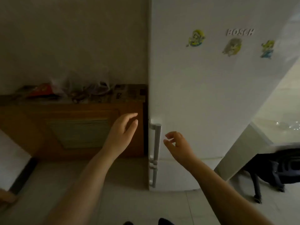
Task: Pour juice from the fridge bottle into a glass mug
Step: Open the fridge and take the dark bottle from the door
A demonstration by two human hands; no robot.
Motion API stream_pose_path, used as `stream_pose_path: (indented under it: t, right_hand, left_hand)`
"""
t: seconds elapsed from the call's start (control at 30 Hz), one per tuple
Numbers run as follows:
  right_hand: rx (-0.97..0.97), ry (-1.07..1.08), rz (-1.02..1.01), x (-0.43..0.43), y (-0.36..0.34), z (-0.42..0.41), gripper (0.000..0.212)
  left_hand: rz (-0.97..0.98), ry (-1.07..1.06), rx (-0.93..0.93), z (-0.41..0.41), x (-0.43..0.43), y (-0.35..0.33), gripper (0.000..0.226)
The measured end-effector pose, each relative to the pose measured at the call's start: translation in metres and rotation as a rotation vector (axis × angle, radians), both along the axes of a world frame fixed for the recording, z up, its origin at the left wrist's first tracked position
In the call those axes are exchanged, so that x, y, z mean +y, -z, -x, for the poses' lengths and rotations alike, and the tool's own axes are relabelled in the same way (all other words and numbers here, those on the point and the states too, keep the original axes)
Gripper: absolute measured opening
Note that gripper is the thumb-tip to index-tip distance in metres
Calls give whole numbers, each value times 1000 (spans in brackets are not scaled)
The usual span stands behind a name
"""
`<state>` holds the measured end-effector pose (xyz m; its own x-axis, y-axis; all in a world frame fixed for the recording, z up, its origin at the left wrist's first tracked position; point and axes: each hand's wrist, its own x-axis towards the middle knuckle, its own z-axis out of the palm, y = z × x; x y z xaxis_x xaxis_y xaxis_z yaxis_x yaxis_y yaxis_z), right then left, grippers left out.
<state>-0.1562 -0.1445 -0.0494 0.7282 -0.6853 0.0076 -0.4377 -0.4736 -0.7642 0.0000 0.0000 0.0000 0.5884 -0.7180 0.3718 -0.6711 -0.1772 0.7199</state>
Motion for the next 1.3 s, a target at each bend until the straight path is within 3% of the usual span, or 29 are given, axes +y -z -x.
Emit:
stream_pose_path:
  t: [0.17, 0.37, 0.5, 0.67, 1.07, 1.3]
  right_hand:
    - [96, 120, -49, -9, 12, -42, 48]
    - [153, 215, -172, -24, 25, -80, 70]
    - [172, 210, -291, -27, 35, -102, 62]
    - [109, 232, -342, -36, 48, -109, 47]
    - [65, 273, -358, -40, 57, -114, 32]
    - [81, 222, -301, -9, 57, -59, 38]
  left_hand:
    - [25, 55, 47, -45, -47, -16, 44]
    - [121, 125, 138, -71, -117, -50, 79]
    - [295, 225, 236, -85, -163, -59, 91]
    - [406, 205, 266, -71, -181, -58, 91]
    - [442, 191, 200, -60, -179, -54, 88]
    - [510, 213, 164, -18, -147, -41, 74]
